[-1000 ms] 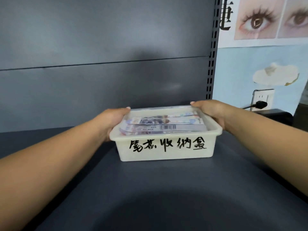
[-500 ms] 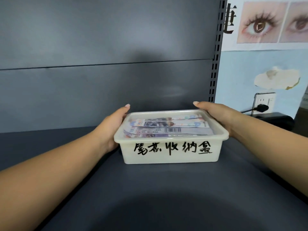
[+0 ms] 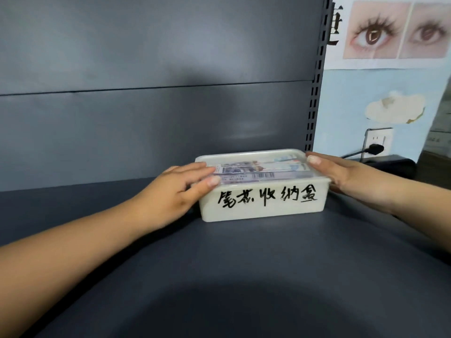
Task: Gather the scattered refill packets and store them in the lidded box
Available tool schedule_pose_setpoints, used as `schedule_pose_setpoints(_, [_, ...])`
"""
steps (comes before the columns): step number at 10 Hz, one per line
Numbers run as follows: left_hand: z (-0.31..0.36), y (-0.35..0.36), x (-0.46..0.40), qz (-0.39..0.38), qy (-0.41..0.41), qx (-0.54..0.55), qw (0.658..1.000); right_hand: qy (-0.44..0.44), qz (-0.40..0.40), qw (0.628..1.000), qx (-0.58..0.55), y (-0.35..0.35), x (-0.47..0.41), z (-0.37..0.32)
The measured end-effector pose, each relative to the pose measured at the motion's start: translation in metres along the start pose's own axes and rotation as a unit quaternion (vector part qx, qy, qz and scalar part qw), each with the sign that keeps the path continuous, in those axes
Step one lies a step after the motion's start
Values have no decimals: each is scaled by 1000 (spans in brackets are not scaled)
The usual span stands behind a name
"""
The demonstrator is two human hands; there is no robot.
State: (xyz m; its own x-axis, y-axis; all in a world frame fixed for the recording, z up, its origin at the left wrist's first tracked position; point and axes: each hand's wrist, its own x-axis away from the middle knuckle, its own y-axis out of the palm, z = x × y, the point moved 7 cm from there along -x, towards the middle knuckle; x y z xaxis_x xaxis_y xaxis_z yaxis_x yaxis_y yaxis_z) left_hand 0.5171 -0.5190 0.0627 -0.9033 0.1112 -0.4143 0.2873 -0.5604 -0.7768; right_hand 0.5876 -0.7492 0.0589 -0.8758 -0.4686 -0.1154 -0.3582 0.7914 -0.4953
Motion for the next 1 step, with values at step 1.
schedule_pose_setpoints(1, [9,-7,0,18,-10,11,1000,-2,59,989,133,-5,8,-17])
